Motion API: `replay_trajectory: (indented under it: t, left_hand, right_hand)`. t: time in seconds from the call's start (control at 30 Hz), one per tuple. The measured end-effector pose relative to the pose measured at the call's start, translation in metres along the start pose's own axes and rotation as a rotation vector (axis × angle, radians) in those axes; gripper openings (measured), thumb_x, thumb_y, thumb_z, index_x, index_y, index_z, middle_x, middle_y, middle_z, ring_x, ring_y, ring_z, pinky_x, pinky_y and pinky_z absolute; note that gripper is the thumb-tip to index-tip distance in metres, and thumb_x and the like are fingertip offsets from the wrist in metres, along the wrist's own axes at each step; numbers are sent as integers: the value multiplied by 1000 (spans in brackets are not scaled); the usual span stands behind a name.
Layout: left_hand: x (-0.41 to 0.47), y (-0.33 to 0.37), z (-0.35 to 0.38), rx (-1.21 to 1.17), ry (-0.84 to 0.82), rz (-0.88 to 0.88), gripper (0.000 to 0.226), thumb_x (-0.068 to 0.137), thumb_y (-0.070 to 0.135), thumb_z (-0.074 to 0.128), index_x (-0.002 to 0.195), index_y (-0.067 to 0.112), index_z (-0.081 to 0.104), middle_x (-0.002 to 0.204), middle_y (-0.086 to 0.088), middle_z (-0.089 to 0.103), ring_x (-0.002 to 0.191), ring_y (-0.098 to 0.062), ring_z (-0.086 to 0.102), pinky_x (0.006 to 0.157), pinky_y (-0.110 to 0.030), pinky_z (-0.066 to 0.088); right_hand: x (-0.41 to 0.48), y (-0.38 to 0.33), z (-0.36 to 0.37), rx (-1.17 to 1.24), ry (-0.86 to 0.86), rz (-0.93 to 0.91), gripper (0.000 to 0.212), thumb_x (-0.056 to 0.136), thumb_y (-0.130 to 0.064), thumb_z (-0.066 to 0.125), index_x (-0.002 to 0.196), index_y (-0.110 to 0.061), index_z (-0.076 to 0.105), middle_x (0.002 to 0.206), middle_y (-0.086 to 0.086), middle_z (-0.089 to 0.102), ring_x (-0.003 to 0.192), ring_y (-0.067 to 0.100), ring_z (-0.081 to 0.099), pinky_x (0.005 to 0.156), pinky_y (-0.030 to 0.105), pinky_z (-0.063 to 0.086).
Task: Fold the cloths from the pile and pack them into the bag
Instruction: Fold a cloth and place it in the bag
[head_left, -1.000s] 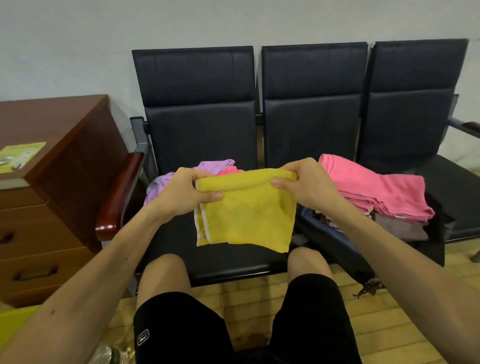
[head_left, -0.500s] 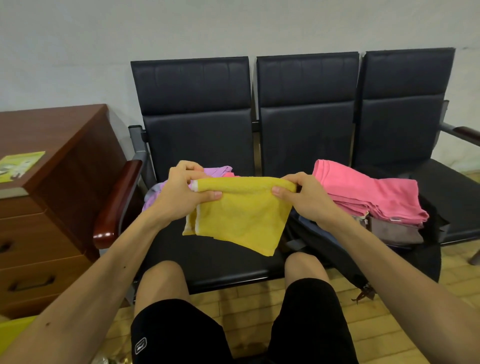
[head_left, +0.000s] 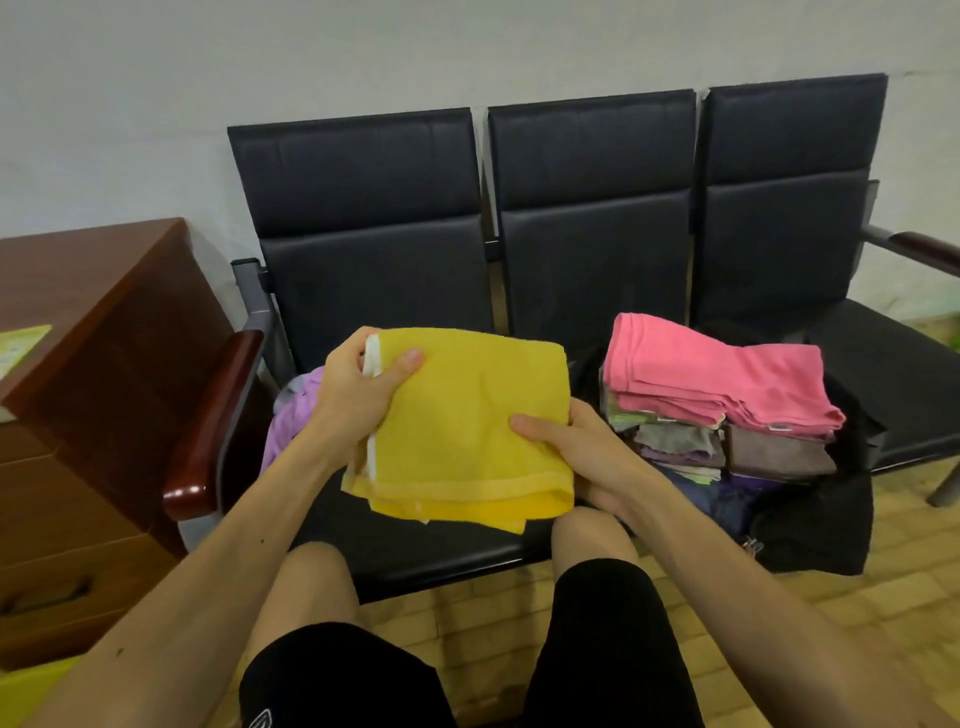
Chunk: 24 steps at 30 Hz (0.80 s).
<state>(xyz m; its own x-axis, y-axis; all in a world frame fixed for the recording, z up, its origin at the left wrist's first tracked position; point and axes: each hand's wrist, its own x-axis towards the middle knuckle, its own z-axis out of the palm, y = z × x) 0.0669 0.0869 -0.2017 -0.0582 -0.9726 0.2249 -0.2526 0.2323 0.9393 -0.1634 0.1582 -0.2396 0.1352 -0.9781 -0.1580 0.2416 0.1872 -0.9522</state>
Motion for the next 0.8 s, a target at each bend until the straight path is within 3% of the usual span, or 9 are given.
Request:
replay_trajectory:
  t: [0.13, 0.23, 0.33, 0.47, 0.57, 0.63, 0.73, 0.8]
  left_hand:
    - [-2, -7, 12, -534, -190, -462, 26, 95, 38, 55, 114, 21, 60, 97, -2, 77, 87, -20, 75, 65, -36, 60]
    - [-4, -26, 27, -614, -416, -601, 44, 89, 42, 52, 125, 19, 58, 116, -8, 73, 106, -26, 71, 76, -41, 62]
    - [3, -38, 61, -438, -507, -552, 47, 89, 30, 60, 134, 15, 55, 123, -8, 70, 113, -27, 67, 89, -41, 59]
    - [19, -47, 115, -307, -530, -470, 39, 91, 25, 66, 129, 20, 57, 119, -4, 72, 109, -23, 69, 92, -42, 57]
    - [38, -52, 167, -211, -540, -413, 36, 93, 22, 67, 128, 20, 58, 118, -6, 72, 107, -22, 70, 91, -41, 58]
    - [54, -52, 202, -169, -556, -366, 31, 93, 22, 68, 123, 23, 61, 117, -5, 72, 103, -18, 71, 88, -38, 59]
    - [82, -49, 246, -158, -593, -318, 34, 92, 20, 70, 125, 23, 60, 118, 0, 72, 104, -16, 70, 88, -34, 59]
    - [106, -44, 273, -157, -587, -296, 34, 92, 18, 70, 124, 24, 60, 117, 3, 70, 102, -13, 69, 83, -27, 58]
  right_hand:
    - [1, -7, -16, 26, 0, -24, 24, 92, -8, 63, 113, -20, 62, 102, -4, 77, 93, 14, 73, 72, 27, 59]
    - [3, -12, -37, 94, 59, -29, 25, 91, -10, 63, 114, -19, 62, 99, -3, 77, 90, 15, 74, 70, 29, 59]
    - [7, -6, -68, 112, 152, -12, 39, 88, -19, 68, 126, -16, 60, 113, 2, 74, 102, 20, 71, 81, 33, 59]
    - [7, 8, -117, -67, 205, 65, 44, 88, -32, 68, 129, -26, 54, 123, -2, 68, 110, 17, 67, 91, 32, 54]
    - [10, 11, -165, -122, 289, 108, 61, 77, -30, 76, 134, -22, 53, 127, 2, 66, 113, 20, 65, 99, 42, 52]
    - [17, 5, -198, -167, 362, 118, 66, 72, -28, 80, 132, -16, 56, 127, 5, 66, 111, 21, 66, 99, 43, 52]
    - [34, -13, -239, -240, 479, 101, 52, 79, -18, 81, 125, -15, 59, 119, 4, 68, 103, 18, 66, 90, 36, 55]
    - [48, -28, -262, -297, 542, 64, 54, 81, -16, 79, 130, -11, 57, 121, 3, 65, 103, 19, 64, 87, 32, 54]
